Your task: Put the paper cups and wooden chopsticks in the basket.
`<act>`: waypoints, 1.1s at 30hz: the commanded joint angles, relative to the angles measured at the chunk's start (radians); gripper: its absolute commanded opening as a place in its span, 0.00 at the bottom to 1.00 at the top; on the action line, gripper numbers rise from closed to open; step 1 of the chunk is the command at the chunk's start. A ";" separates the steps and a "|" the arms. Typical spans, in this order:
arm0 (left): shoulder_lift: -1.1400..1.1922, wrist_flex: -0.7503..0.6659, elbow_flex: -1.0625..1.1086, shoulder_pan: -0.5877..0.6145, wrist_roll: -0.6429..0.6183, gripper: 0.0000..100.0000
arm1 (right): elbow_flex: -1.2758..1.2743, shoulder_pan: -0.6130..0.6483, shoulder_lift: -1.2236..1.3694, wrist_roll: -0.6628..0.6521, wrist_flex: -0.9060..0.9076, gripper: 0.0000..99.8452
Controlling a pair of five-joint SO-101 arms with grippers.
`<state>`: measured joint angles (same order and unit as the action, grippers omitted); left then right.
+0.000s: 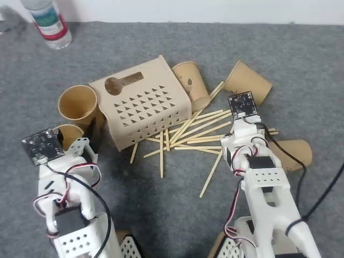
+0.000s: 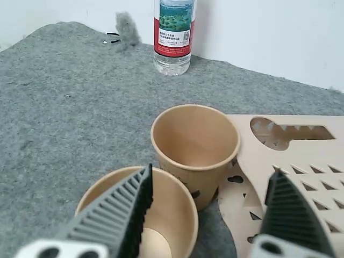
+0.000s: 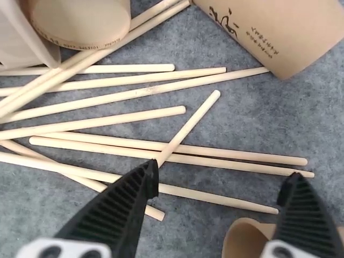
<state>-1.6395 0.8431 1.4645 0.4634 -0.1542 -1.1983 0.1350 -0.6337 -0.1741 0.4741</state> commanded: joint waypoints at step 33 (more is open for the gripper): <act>-0.009 -0.002 -0.030 -0.002 0.084 0.29 | 0.011 -0.004 -0.030 0.011 -0.021 0.33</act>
<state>-1.6395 0.8431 1.4645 0.4634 -0.0713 -1.1983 0.1350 -0.6337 -0.1741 0.4710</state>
